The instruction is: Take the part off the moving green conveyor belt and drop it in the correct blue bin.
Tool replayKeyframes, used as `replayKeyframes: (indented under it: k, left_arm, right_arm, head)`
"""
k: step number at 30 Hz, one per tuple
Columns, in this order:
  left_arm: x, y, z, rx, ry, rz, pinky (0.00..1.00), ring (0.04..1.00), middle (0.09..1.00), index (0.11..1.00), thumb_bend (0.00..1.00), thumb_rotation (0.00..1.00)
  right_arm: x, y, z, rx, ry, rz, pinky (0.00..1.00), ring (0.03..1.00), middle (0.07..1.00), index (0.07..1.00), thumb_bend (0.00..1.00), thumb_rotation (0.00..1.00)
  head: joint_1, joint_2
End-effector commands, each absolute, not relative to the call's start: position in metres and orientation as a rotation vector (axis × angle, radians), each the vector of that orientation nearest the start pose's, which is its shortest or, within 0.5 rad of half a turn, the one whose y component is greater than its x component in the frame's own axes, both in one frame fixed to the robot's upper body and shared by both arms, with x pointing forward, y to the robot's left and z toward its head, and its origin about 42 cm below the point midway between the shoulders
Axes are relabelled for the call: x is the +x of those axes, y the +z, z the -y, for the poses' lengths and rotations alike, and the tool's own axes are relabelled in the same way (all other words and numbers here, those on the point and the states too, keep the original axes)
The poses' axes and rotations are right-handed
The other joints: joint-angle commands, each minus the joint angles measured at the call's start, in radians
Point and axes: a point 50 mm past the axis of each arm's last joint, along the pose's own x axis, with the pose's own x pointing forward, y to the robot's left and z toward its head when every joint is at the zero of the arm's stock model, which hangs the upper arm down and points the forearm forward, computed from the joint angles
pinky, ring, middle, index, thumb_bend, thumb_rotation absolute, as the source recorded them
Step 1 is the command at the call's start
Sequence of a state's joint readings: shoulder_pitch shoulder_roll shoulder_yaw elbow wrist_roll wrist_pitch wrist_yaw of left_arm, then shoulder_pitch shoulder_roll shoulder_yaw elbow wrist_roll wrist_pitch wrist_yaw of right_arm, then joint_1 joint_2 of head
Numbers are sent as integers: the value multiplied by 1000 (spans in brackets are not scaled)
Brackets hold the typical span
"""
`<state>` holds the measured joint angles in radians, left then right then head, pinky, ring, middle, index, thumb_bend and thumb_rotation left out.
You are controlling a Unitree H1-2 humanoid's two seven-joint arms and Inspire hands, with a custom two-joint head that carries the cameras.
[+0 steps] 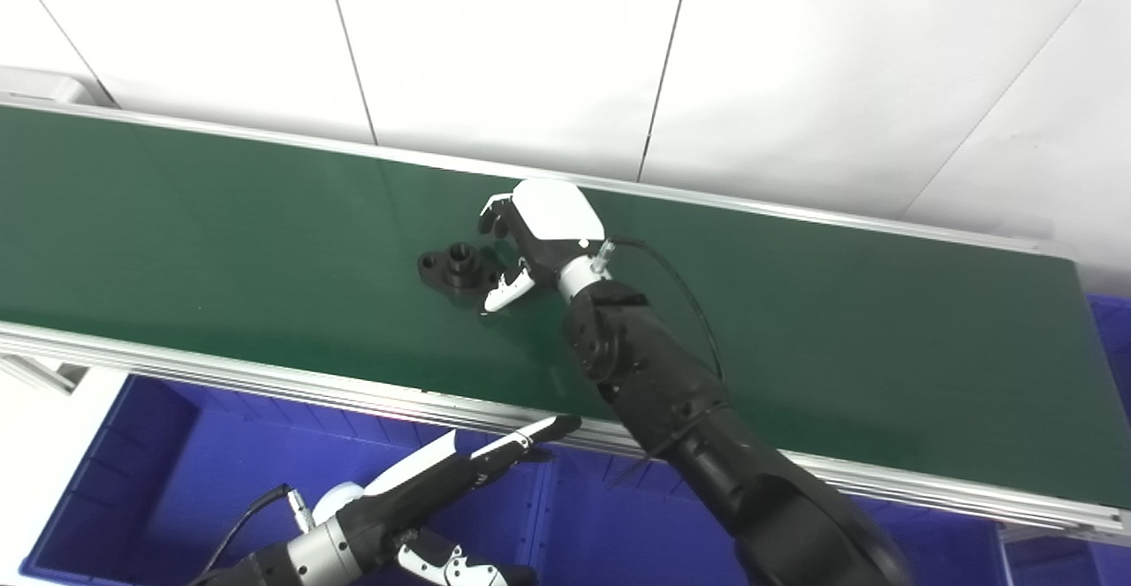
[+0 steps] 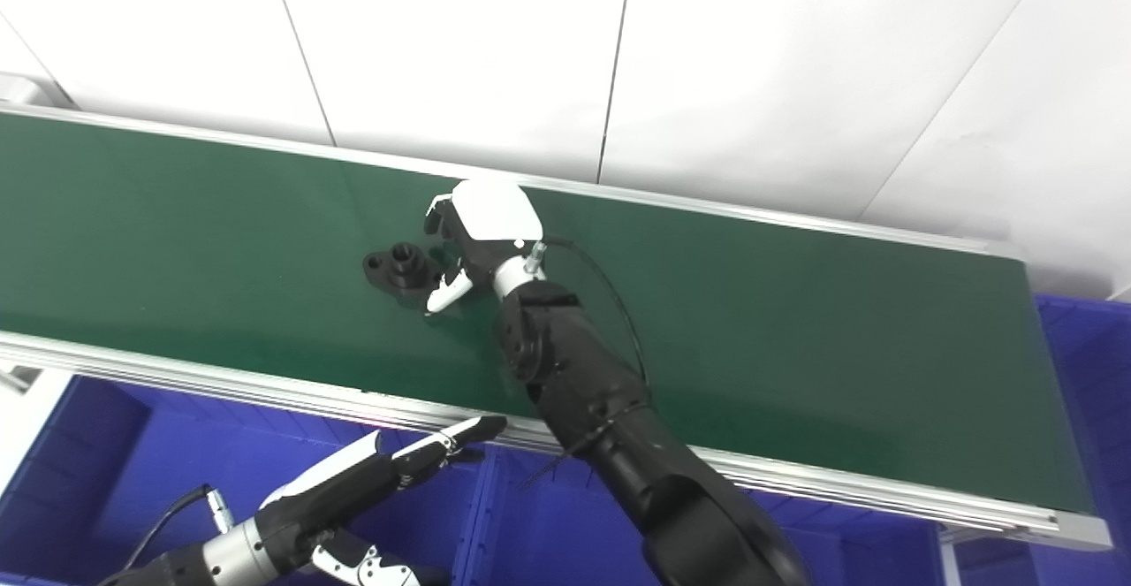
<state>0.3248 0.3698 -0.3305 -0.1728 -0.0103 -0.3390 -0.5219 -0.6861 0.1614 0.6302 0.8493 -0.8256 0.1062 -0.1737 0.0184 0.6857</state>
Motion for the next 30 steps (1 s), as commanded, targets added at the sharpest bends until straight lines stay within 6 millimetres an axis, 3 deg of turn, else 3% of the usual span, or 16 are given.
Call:
replayKeyframes:
  k: [1, 4, 5, 6, 7, 8, 12, 30]
  left_arm:
    - [141, 88, -220, 230, -864, 122, 938, 1000, 1000, 1000, 373, 214]
    - [140, 88, -221, 230, -861, 117, 936, 1000, 1000, 1000, 373, 210]
    - [140, 88, -221, 231, -860, 115, 937, 1000, 1000, 1000, 371, 206]
    - [140, 88, -221, 230, -859, 112, 938, 1000, 1000, 1000, 368, 203]
    - [140, 88, -222, 232, -860, 112, 939, 1000, 1000, 1000, 367, 198]
    - [140, 88, -222, 233, -860, 113, 940, 1000, 1000, 1000, 363, 194]
    - [141, 88, -222, 234, -859, 121, 940, 1000, 1000, 1000, 361, 192]
    - [143, 92, -227, 241, -856, 130, 949, 1000, 1000, 1000, 362, 211]
  right_arm:
    - [401, 106, -46, -1159, 585, 249, 518, 637, 670, 608, 836, 83]
    - [401, 101, -46, -1160, 577, 254, 478, 582, 624, 598, 829, 65]
    - [401, 100, -46, -1159, 572, 259, 446, 550, 600, 546, 680, 98]
    - [401, 99, -47, -1159, 569, 261, 415, 517, 571, 518, 603, 115]
    - [401, 98, -47, -1162, 565, 270, 405, 508, 560, 504, 564, 123]
    - [401, 98, -48, -1168, 564, 274, 379, 474, 510, 497, 546, 51]
    - [402, 98, -49, -1176, 564, 271, 387, 482, 490, 488, 532, 4]
    - [406, 102, -47, -1222, 607, 208, 370, 447, 474, 496, 532, 1]
  head:
    - [1, -1]
    - [-1, 3]
    - [-2, 3]
    - [-3, 4]
    - [-3, 4]
    - [-3, 4]
    - [-5, 7]
    - [-12, 21]
